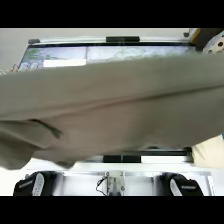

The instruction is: Fold the shirts.

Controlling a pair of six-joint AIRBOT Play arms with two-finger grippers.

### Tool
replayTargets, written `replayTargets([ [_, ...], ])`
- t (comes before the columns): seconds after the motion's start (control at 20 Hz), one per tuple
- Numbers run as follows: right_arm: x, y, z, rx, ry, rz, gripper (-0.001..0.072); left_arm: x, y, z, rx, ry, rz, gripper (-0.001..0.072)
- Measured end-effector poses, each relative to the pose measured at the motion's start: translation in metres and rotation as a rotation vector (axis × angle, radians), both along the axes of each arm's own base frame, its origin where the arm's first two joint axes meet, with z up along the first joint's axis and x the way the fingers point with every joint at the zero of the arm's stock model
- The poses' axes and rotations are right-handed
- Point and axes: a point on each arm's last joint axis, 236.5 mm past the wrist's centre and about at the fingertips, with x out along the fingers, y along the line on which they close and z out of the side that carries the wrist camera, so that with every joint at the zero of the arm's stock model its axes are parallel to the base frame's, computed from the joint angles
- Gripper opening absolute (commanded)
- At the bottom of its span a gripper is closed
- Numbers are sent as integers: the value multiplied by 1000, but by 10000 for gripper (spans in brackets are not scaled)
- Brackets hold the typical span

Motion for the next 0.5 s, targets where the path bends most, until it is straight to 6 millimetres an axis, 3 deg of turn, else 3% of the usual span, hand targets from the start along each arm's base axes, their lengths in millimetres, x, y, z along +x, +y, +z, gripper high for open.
replayTargets([
  [0.1, 25, -3, -44, 11, 157, -9, 71, 24, 4, -35, -37, 106, -31, 33],
  [0.25, 68, -8, -122, 29, 371, -20, 71, 76, 5, -116, -134, 312, -128, 33],
  [0.35, 108, -13, -175, 46, 452, -40, 71, 117, -1, -171, -214, 398, -223, 33],
  [0.5, 175, -15, -233, 113, 476, -75, 71, 182, -8, -238, -342, 450, -324, 33],
])
